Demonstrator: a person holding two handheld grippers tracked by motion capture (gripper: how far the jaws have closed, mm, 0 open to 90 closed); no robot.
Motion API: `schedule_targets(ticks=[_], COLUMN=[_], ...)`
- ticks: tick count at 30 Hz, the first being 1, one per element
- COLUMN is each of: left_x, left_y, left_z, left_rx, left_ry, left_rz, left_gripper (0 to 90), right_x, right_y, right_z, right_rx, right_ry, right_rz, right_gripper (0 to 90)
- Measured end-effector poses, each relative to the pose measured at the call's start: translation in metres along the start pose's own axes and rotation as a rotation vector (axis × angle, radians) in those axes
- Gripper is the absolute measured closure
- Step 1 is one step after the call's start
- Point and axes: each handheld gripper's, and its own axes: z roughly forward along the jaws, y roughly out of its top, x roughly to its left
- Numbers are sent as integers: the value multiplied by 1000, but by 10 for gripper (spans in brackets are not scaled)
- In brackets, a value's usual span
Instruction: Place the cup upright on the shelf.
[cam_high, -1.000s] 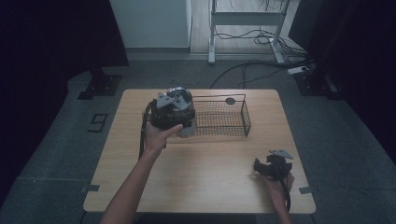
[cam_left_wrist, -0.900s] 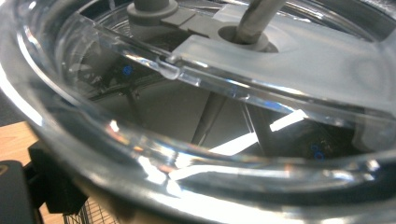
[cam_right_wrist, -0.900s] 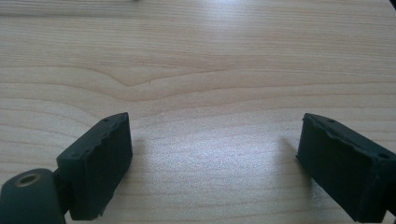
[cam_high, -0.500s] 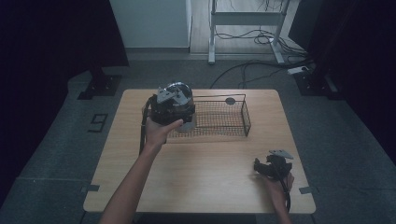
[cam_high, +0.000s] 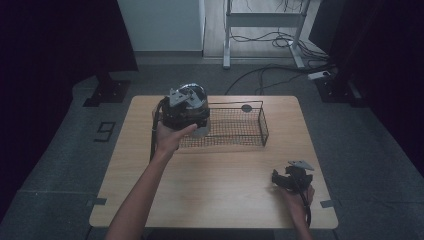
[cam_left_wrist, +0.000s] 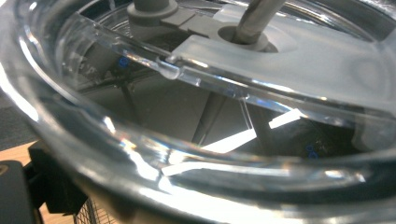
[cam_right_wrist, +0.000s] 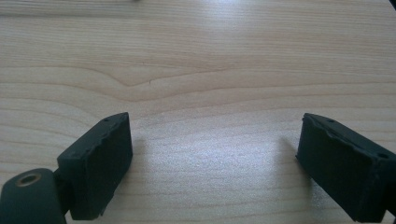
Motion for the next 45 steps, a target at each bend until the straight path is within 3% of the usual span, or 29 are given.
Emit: schedule_targets(ticks=[14,24,29,45], left_x=[3,9,8,14], left_y=[10,7,4,-9], left_z=[12,42,57,98], left_rx=[10,41,42,83], left_ry=[13,21,45,95], left_rz=[5,-7,8,-17], left_gripper=[38,37,38,38], right_x=[0,0,0,0], right_y=[0,0,0,0], right_z=[0,0,0,0], right_rx=[-1,-4,-4,-3], right_ry=[0,-4,-4,-4], right_rz=[0,6,6,6], right_gripper=[103,110,111,112])
